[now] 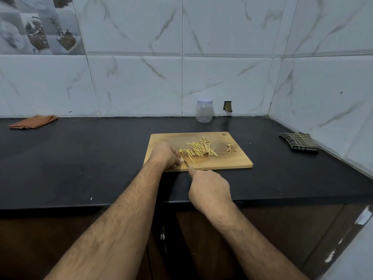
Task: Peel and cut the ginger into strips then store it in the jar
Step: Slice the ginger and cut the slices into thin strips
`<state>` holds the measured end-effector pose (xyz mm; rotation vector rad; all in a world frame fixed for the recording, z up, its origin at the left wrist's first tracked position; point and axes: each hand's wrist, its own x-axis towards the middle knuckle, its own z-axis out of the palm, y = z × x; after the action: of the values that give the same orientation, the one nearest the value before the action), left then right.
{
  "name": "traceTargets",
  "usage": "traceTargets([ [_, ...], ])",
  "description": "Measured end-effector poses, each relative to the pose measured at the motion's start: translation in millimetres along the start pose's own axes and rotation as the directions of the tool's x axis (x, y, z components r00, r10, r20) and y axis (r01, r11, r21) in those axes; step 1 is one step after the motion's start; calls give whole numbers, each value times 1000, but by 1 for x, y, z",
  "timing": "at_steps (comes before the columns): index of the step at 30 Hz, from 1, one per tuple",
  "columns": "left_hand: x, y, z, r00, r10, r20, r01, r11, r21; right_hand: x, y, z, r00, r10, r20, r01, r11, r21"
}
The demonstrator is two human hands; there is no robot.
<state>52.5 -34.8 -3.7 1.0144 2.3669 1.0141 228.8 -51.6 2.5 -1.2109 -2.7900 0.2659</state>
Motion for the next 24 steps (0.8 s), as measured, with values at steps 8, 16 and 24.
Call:
traceTargets([
  [8, 1, 1, -1, 999, -39, 14, 39, 999, -17, 11, -1, -5, 1000, -8, -16, 8, 1000, 2],
  [16, 4, 0, 10, 989, -24, -145, 38, 995, 92, 5, 5, -4, 1000, -7, -24, 8, 1000, 22],
  [24, 8, -3, 10, 990, -64, -126, 69, 997, 33, 14, -1, -2, 998, 10, -57, -5, 996, 93],
])
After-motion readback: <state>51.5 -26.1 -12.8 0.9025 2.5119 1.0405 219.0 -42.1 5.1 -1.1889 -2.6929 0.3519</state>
